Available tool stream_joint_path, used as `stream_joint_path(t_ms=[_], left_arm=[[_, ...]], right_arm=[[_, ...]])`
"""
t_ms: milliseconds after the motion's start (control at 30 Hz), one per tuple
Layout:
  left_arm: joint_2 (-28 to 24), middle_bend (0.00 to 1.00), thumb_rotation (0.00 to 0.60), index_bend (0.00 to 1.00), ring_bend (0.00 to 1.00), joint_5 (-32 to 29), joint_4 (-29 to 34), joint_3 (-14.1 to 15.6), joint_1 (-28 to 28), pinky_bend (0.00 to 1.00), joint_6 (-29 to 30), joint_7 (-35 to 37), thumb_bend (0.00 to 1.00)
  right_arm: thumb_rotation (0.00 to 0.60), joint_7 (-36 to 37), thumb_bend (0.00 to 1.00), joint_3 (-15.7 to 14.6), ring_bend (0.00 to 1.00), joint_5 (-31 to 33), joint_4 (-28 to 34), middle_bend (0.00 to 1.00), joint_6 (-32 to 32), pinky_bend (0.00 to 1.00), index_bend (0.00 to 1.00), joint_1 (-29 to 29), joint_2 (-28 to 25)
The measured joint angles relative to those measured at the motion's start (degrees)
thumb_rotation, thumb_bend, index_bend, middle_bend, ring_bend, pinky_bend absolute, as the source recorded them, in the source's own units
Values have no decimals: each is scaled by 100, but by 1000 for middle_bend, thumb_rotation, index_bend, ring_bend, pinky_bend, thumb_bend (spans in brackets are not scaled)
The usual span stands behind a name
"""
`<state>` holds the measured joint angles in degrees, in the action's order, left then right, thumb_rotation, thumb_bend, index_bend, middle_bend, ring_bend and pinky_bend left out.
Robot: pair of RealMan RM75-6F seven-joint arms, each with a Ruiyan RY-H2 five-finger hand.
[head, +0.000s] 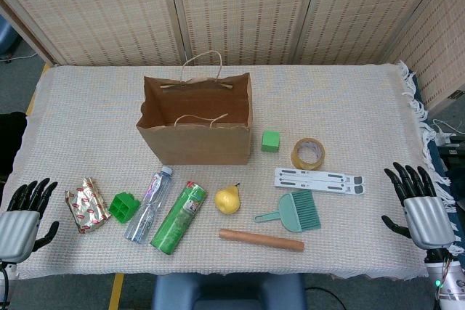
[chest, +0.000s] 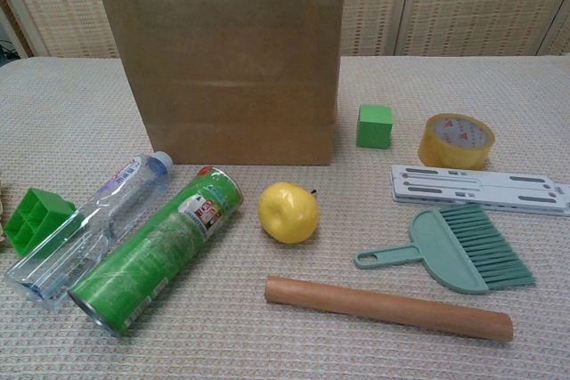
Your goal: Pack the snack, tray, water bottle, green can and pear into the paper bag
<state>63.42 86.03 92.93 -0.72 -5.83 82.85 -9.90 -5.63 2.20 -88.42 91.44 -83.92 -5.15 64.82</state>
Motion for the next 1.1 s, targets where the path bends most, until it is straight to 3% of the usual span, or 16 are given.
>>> stream_joint_path(t_ms=[500,667,867,1100], left_arm=[[-82,0,600,0,0,-74,-4,132,-168,57,-540,-385,380],[-82,0,600,0,0,42,-341,238,-486,58,-1105,-750,379],[-75,0,600,0,0,185,-567,301,-696,57,-1348,-900,379],[184,0,600,0,0,721,-1367,414,-1123,57,-1708,-1087,378]], right_arm=[[600,112,64,-59,0,96,149,0,197,0,0,-25,-100],[600,148,64,-84,0,92,195,0,259,0,0,-45,-126],[600,191,64,-105,0,88,239,0,289,0,0,-48,-141],[600,232,64,-133,0,100,304,0,331,0,0,-45,-161]])
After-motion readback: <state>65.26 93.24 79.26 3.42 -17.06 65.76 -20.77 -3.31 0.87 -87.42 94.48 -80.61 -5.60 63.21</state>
